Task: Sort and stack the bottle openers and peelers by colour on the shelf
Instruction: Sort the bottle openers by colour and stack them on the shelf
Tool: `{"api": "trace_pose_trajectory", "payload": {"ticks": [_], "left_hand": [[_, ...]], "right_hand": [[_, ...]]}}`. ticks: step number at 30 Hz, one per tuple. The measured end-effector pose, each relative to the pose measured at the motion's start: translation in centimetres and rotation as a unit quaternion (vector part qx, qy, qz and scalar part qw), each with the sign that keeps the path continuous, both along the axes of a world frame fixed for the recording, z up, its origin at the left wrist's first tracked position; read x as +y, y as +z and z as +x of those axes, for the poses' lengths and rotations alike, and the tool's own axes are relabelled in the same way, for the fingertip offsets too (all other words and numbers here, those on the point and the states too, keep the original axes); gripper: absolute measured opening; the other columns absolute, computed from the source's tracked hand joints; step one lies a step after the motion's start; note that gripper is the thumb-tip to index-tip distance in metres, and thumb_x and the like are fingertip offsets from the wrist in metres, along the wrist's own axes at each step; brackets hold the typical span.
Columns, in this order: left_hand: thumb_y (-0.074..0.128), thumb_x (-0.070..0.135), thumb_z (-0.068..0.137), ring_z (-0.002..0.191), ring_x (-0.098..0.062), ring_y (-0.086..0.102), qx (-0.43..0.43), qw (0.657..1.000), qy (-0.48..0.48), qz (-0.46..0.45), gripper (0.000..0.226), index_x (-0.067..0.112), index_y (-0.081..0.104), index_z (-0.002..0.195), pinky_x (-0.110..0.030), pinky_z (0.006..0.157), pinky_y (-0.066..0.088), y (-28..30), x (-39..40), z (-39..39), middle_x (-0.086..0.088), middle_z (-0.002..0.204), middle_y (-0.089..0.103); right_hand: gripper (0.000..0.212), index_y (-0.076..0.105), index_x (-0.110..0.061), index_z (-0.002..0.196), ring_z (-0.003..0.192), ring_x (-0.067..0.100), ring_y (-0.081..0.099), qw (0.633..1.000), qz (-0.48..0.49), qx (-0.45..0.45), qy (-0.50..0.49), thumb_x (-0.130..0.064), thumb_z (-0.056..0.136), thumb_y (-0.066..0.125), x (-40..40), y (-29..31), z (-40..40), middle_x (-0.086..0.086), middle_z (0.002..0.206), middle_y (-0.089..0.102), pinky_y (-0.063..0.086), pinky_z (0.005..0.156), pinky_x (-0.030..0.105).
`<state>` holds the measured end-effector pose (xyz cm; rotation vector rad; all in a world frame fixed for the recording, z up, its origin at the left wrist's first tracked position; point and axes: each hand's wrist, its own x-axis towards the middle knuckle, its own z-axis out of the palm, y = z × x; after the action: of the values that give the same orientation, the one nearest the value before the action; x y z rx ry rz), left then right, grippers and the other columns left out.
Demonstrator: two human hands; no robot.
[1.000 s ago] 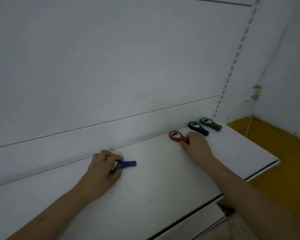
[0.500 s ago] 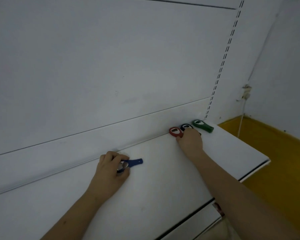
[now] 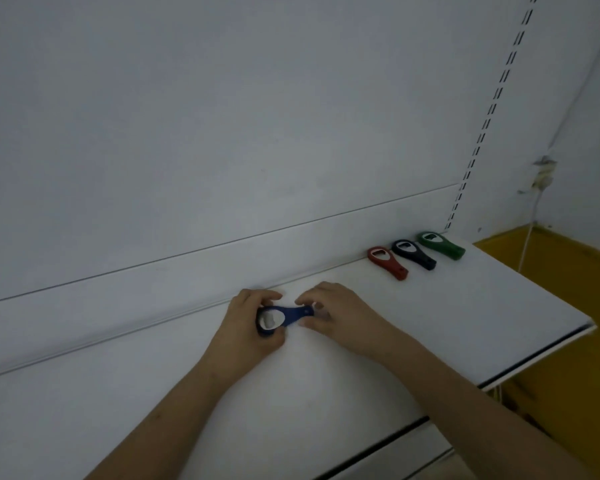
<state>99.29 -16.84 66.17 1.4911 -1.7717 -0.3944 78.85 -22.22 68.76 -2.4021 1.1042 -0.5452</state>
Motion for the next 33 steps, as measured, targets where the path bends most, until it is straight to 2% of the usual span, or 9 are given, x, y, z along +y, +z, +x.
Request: {"api": "trace_pose_trajectory", "payload": {"ticks": [4, 6, 8, 10, 12, 15, 17, 21, 33], "left_hand": [[0.077, 0.004, 0.073, 0.101, 0.002, 0.058, 0.037, 0.999, -0.004, -0.008, 0.057, 0.035, 0.055, 0.117, -0.008, 0.086, 0.044, 0.2, 0.1, -0.1, 0.008, 0.111, 0.06], [0.077, 0.01, 0.077, 0.104, 0.0, 0.057, 0.018, 1.0, -0.003, -0.002, 0.058, 0.034, 0.053, 0.124, -0.012, 0.091, 0.044, 0.1, 0.1, 0.0, 0.01, 0.117, 0.058], [0.075, 0.021, 0.082, 0.112, -0.002, 0.05, -0.016, 1.0, 0.007, 0.001, 0.058, 0.027, 0.051, 0.134, -0.014, 0.099, 0.038, -0.3, 0.0, 0.2, 0.011, 0.124, 0.052], [0.07, 0.035, 0.084, 0.118, -0.006, 0.046, -0.037, 0.999, 0.026, -0.003, 0.057, 0.023, 0.051, 0.136, -0.015, 0.102, 0.032, -0.5, 0.0, 0.2, 0.01, 0.127, 0.049], [0.055, 0.049, 0.081, 0.119, -0.011, 0.045, -0.064, 0.997, 0.032, -0.005, 0.061, 0.02, 0.054, 0.134, -0.014, 0.102, 0.029, -0.6, -0.1, 0.1, 0.005, 0.128, 0.05], [0.042, 0.054, 0.08, 0.12, -0.014, 0.044, -0.104, 0.994, 0.027, -0.006, 0.064, 0.019, 0.057, 0.132, -0.016, 0.101, 0.028, -0.7, -0.1, -0.1, 0.003, 0.127, 0.05], [0.041, 0.055, 0.08, 0.121, -0.014, 0.043, -0.115, 0.993, 0.029, -0.007, 0.063, 0.019, 0.058, 0.13, -0.018, 0.102, 0.028, -0.7, -0.1, -0.1, 0.003, 0.127, 0.05], [0.041, 0.054, 0.081, 0.121, -0.013, 0.044, -0.124, 0.992, 0.032, -0.002, 0.06, 0.02, 0.06, 0.126, -0.021, 0.103, 0.031, -0.7, -0.2, -0.1, 0.006, 0.125, 0.05], [0.042, 0.052, 0.084, 0.121, -0.013, 0.044, -0.151, 0.988, 0.029, 0.003, 0.055, 0.02, 0.062, 0.124, -0.022, 0.102, 0.032, -0.4, 0.0, -0.2, 0.006, 0.123, 0.051]], "right_hand": [[0.02, 0.068, -0.018, 0.106, 0.085, 0.011, 0.053, 1.0, -0.029, 0.007, 0.007, -0.027, 0.089, 0.068, -0.7, -0.4, 0.4, -0.002, 0.095, 0.057, 0.045, 0.08, 0.028], [0.018, 0.067, -0.016, 0.104, 0.082, 0.01, 0.05, 0.999, -0.047, 0.021, 0.003, -0.027, 0.09, 0.066, -0.7, -0.6, 0.0, -0.001, 0.095, 0.056, 0.044, 0.078, 0.028], [0.019, 0.066, -0.013, 0.104, 0.083, 0.009, 0.048, 0.997, -0.059, 0.036, -0.025, -0.028, 0.092, 0.063, -0.9, -0.7, -1.0, 0.001, 0.097, 0.055, 0.043, 0.076, 0.027], [0.019, 0.065, -0.012, 0.103, 0.082, 0.011, 0.047, 0.994, -0.063, 0.044, -0.082, -0.027, 0.094, 0.061, -1.5, -0.8, -2.6, 0.001, 0.095, 0.052, 0.041, 0.072, 0.027], [0.018, 0.064, -0.011, 0.101, 0.08, 0.013, 0.048, 0.983, -0.066, 0.048, -0.165, -0.027, 0.094, 0.06, -2.5, -1.0, -4.6, 0.0, 0.093, 0.05, 0.037, 0.068, 0.026], [0.021, 0.062, -0.008, 0.104, 0.089, 0.021, 0.056, 0.956, -0.081, 0.036, -0.279, -0.025, 0.093, 0.06, -3.9, -1.4, -6.7, 0.007, 0.098, 0.057, 0.036, 0.07, 0.025], [0.023, 0.062, -0.007, 0.109, 0.095, 0.023, 0.058, 0.946, -0.087, 0.028, -0.312, -0.023, 0.093, 0.06, -4.5, -1.6, -6.8, 0.01, 0.104, 0.06, 0.039, 0.073, 0.026], [0.027, 0.062, -0.005, 0.112, 0.101, 0.025, 0.058, 0.936, -0.081, 0.036, -0.341, -0.025, 0.095, 0.057, -5.4, -1.8, -5.7, 0.013, 0.111, 0.061, 0.047, 0.082, 0.032], [0.02, 0.058, -0.005, 0.102, 0.099, 0.026, 0.056, 0.945, -0.093, 0.017, -0.312, -0.022, 0.092, 0.058, -5.3, -1.9, -4.9, 0.011, 0.108, 0.057, 0.044, 0.083, 0.033]]}}
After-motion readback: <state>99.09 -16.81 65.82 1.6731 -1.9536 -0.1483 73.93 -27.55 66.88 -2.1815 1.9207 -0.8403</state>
